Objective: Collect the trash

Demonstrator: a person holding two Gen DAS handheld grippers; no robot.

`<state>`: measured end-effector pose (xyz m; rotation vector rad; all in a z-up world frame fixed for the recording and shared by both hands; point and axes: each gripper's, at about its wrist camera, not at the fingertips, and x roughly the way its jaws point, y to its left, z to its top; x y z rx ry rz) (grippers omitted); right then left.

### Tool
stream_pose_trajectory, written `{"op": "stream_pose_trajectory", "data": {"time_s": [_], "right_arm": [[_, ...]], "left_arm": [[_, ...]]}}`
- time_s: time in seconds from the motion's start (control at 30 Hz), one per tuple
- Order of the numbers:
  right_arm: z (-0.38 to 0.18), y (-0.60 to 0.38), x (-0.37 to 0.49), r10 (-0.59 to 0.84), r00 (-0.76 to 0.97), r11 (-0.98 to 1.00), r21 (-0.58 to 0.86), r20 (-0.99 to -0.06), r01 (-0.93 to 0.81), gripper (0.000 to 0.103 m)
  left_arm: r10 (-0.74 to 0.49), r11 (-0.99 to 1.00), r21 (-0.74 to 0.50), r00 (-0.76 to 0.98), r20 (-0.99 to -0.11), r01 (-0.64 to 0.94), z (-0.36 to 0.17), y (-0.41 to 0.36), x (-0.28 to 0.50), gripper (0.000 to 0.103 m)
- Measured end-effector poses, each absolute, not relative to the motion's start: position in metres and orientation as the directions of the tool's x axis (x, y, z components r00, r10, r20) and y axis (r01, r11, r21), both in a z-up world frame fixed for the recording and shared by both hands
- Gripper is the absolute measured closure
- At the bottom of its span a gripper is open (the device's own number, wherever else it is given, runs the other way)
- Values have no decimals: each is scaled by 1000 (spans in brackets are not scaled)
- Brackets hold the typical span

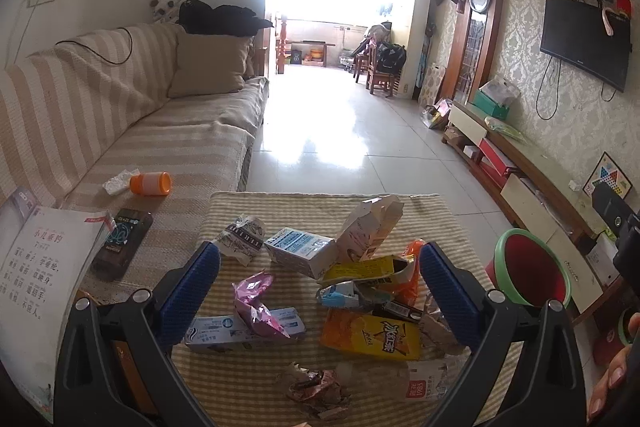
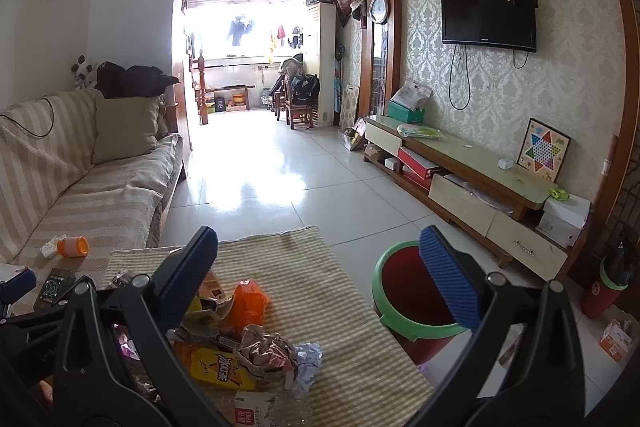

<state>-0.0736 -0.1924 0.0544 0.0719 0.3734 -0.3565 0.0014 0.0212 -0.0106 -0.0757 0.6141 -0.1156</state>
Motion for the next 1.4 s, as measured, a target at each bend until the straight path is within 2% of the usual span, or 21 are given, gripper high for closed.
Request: {"op": "stream_pose_trajectory", "data": {"time_s": [0.1,0.27,0.37,0.5,0.57,0.6,0.67,0.8,0.83,0.87,0.9,0.93,1.03,1.1,1.13,1.17,1.27,1.4], "right_arm": [[54,-192,-71,-324,869,938,-8,-373,346,3],[43,-200,-67,-290,869,950,-12,-401,312,3],[16,-202,-58,-162,852,983,-2,-497,186,3],[-40,-198,-47,-7,748,998,42,-664,47,3],[-66,-196,-48,66,697,994,105,-714,13,3],[-77,-197,-49,84,680,992,128,-729,16,3],[-94,-198,-50,103,651,987,159,-752,27,3],[-107,-200,-50,120,615,985,170,-779,24,3],[-107,-200,-50,119,610,987,159,-783,12,3],[-106,-199,-50,122,606,989,149,-786,-6,3],[-104,-200,-49,127,597,990,138,-792,-28,3],[-103,-202,-47,140,588,990,130,-797,-60,4],[-97,-196,-42,213,549,973,127,-808,-191,8],[-95,-185,-34,263,495,943,114,-828,-311,17],[-96,-179,-30,278,464,922,97,-841,-375,28],[-98,-172,-26,283,431,897,78,-857,-435,32],[-112,-155,-8,236,330,820,5,-914,-573,32],[-136,-142,10,165,210,761,-11,-964,-648,32]], "left_arm": [[-139,989,-125,815,-563,83,-12,30,2,8],[-69,998,-33,822,-565,61,-27,45,-5,8],[-55,998,-41,792,-608,38,-45,64,-8,8],[-20,1000,-20,722,-691,9,-77,76,-5,8],[-53,999,-31,679,-733,44,-95,73,-3,9],[-102,995,-65,650,-753,81,-105,69,-3,14],[-188,981,-124,588,-787,148,-125,56,-2,16],[-225,971,-147,509,-831,188,-161,31,9,18],[-233,969,-160,493,-838,186,-169,28,13,20],[-247,967,-180,474,-846,181,-176,26,17,35],[-256,965,-197,448,-856,176,-182,24,20,66],[-280,959,-227,417,-865,172,-189,24,23,70],[-318,947,-268,423,-848,175,-190,28,20,72],[-312,949,-255,450,-837,184,-184,32,12,73],[-306,951,-247,461,-833,185,-180,36,7,74],[-300,953,-241,470,-830,182,-177,39,3,74],[-289,957,-238,492,-821,164,-169,49,-8,74],[-284,959,-240,509,-813,152,-158,67,-16,74]]}}
